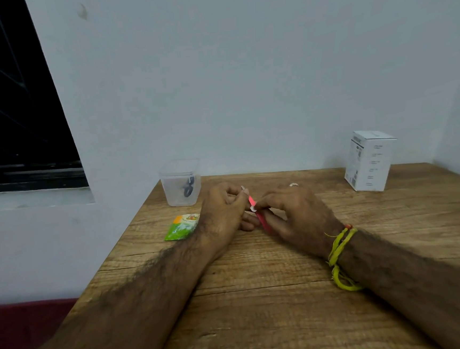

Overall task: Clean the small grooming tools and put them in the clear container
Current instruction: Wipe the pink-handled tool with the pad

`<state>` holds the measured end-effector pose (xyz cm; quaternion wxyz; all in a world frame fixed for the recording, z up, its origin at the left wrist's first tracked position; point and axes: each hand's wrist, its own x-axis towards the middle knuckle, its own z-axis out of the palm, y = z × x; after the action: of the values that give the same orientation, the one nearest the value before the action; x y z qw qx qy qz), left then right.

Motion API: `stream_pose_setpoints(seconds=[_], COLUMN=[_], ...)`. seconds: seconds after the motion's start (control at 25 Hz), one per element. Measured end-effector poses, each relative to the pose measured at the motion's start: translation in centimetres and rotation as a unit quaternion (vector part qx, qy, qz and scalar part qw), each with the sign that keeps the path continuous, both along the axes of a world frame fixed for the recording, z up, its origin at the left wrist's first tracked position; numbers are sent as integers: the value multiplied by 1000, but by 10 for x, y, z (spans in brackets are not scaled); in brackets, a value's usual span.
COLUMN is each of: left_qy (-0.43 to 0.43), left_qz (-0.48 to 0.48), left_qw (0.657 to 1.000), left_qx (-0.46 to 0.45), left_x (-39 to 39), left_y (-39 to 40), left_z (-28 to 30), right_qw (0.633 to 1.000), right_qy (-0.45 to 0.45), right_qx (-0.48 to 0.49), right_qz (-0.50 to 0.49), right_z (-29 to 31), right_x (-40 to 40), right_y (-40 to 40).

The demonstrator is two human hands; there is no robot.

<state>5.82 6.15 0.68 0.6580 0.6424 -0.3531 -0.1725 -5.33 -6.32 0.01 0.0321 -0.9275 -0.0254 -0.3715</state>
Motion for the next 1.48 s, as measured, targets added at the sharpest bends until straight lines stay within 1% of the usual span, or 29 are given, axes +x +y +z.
stream_pose_setpoints(seconds=[0.16, 0.36, 0.44, 0.64, 0.8, 1.0, 1.28, 1.48], left_qy=[28, 48, 49, 40, 27, 27, 32, 33], left_qz=[-17, -31, -27, -28, -23, -20, -9, -12], left_qw=[999, 998, 998, 999, 999, 999, 999, 999], left_qx=[9, 12, 12, 10, 15, 17, 7, 12], left_x=[4, 8, 7, 5, 3, 1, 1, 4], left_y=[0, -2, -2, -2, -1, 1, 0, -2], left_z=[0, -1, -1, 1, 2, 3, 3, 2], right_qw=[1000, 1000, 1000, 1000, 999, 998, 997, 997], right_qy=[-1, 11, 2, 13, 35, 58, 67, 73], right_qx=[19, -10, -6, 0, 6, 20, -27, -6], right_qz=[3, 7, 7, 2, -10, 0, -5, 11], right_z=[1, -1, -1, 0, -1, 1, 1, 1], right_x=[-1, 0, -2, -3, -6, -10, -11, -14], right_y=[3, 2, 2, 3, 3, 1, 4, 6])
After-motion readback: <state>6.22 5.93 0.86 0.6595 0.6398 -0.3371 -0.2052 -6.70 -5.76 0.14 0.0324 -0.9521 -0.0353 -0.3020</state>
